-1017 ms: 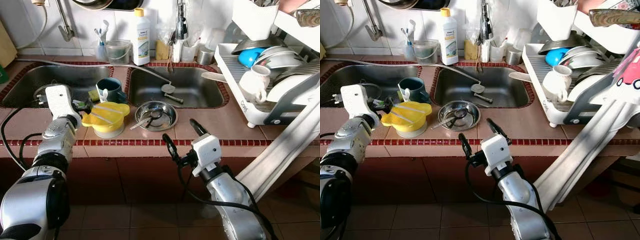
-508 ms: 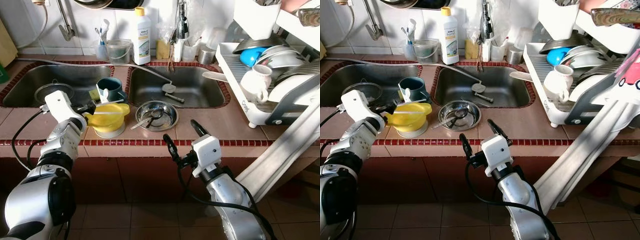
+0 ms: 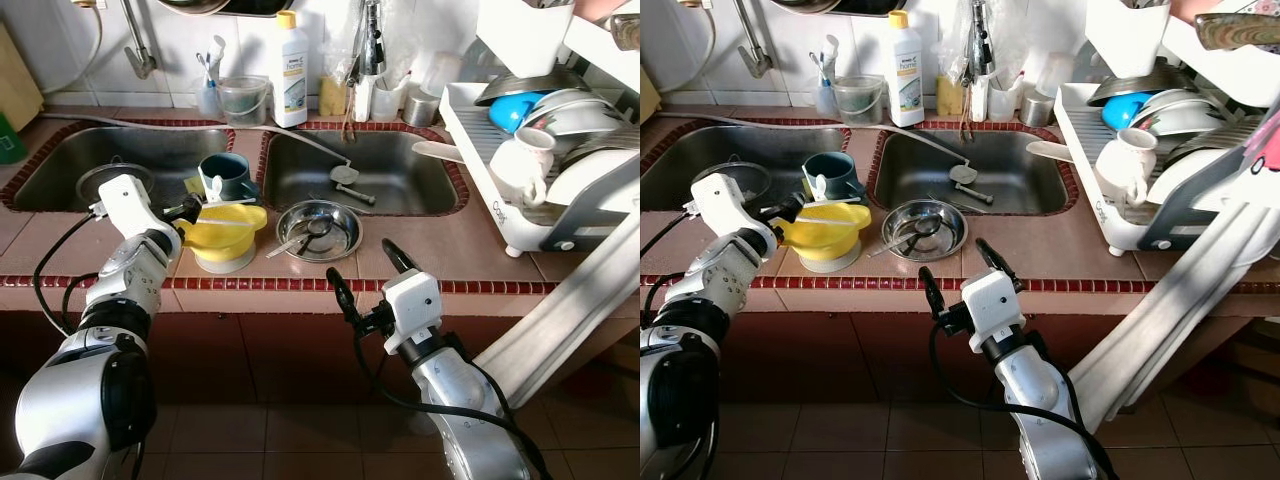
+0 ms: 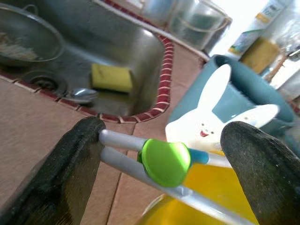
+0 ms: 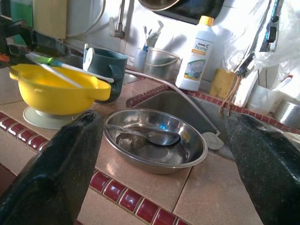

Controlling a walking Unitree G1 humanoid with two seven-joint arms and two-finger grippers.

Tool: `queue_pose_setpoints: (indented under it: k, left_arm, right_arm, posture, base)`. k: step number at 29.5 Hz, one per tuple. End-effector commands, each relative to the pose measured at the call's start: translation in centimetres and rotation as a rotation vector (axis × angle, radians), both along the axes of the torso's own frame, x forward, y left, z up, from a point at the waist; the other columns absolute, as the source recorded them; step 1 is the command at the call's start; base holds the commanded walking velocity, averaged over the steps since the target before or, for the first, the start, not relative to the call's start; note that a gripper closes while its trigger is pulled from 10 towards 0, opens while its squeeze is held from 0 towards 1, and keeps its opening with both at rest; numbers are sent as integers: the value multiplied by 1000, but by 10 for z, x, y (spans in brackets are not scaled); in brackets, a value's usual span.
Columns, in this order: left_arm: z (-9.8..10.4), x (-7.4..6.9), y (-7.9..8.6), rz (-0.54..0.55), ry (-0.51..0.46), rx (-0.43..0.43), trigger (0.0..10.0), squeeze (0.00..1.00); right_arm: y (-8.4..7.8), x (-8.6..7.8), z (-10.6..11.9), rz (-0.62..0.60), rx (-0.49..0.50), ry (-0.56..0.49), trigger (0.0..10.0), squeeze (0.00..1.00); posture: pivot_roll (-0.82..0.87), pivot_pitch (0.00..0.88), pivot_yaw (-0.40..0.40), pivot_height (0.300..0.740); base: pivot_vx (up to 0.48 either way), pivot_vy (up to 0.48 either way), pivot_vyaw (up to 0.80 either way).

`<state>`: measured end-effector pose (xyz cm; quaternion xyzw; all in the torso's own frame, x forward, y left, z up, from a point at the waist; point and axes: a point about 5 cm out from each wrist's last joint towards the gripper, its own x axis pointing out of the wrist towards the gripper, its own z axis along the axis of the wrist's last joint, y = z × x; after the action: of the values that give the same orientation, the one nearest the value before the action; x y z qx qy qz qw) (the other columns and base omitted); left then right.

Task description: Kitchen organization

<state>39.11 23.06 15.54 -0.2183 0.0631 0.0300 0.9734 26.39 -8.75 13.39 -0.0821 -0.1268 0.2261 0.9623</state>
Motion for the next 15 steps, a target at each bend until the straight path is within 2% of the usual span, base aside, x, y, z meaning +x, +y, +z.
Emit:
queue_pose_setpoints:
  k: [1,15]
  left_arm:
    - [11,4,-5,-27,-36,-10,0,0]
    - [14,4,-2,-51,-71,-25,0,0]
  right_arm:
    - [-1,0,-1,-8,-1,3,10000,0]
    - [0,0,-1,-7,-9,-4,10000,0]
  posture:
    - [-132,27,53,740]
    - [-126,17,46,740]
  base:
    - [0,0,0]
    - [0,0,0]
